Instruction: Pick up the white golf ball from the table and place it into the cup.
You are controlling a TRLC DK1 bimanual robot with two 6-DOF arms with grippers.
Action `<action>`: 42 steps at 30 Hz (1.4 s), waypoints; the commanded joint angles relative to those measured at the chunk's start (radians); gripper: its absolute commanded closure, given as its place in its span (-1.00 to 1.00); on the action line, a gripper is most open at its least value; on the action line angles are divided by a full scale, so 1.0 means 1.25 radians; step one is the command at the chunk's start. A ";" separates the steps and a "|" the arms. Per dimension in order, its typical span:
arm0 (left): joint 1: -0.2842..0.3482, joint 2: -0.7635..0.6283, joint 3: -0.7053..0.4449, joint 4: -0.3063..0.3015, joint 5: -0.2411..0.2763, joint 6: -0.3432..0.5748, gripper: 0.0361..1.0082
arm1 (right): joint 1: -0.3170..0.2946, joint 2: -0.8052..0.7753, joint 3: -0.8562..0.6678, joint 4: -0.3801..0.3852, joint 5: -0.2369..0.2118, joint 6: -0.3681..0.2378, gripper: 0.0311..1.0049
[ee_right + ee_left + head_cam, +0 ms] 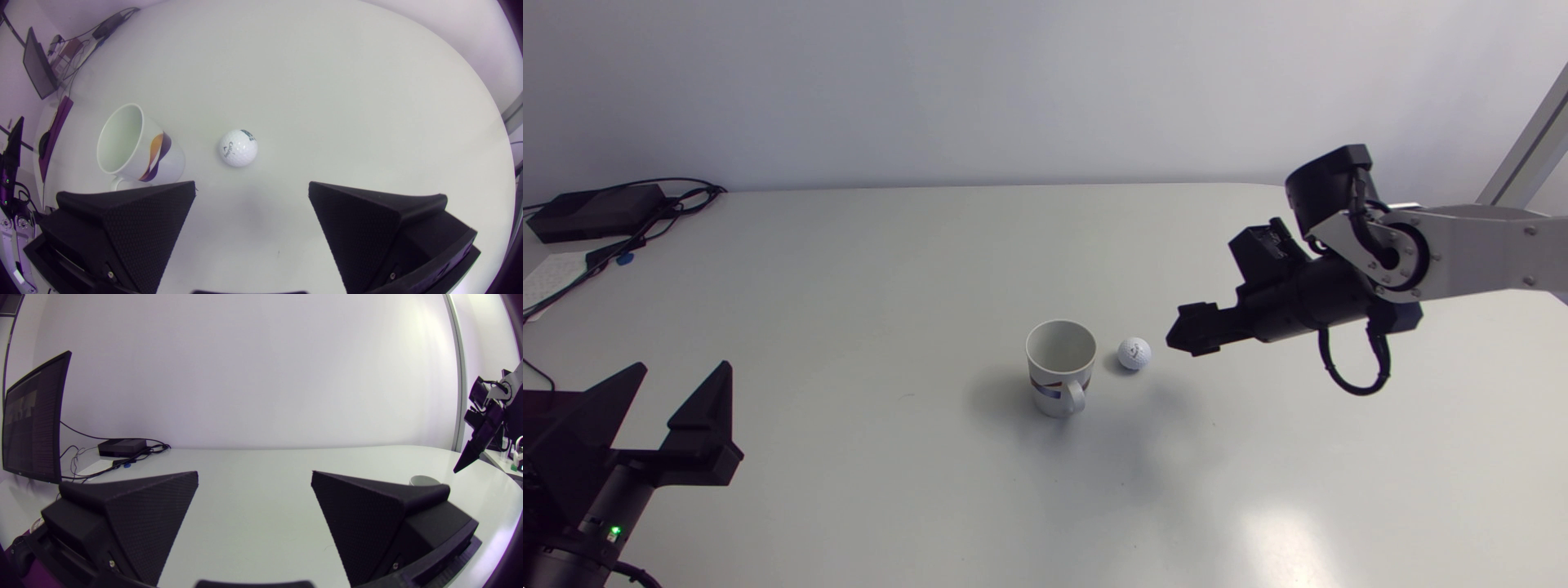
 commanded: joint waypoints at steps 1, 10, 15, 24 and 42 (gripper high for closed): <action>0.006 -0.012 -0.017 0.006 0.001 -0.005 -0.97 | 0.011 0.050 0.056 -0.027 0.001 -0.058 -0.94; 0.005 -0.012 -0.017 0.006 0.001 -0.005 -0.97 | 0.050 0.175 0.147 -0.080 0.064 -0.174 -0.94; 0.005 -0.012 -0.017 0.006 0.001 -0.005 -0.97 | 0.075 0.219 0.179 -0.081 0.090 -0.217 -0.94; 0.005 -0.012 -0.017 0.006 0.001 -0.006 -0.97 | 0.106 0.300 0.246 -0.102 0.100 -0.219 -0.94; 0.005 -0.012 -0.017 0.006 0.001 -0.005 -0.97 | 0.143 0.379 0.260 -0.088 0.143 -0.217 -0.86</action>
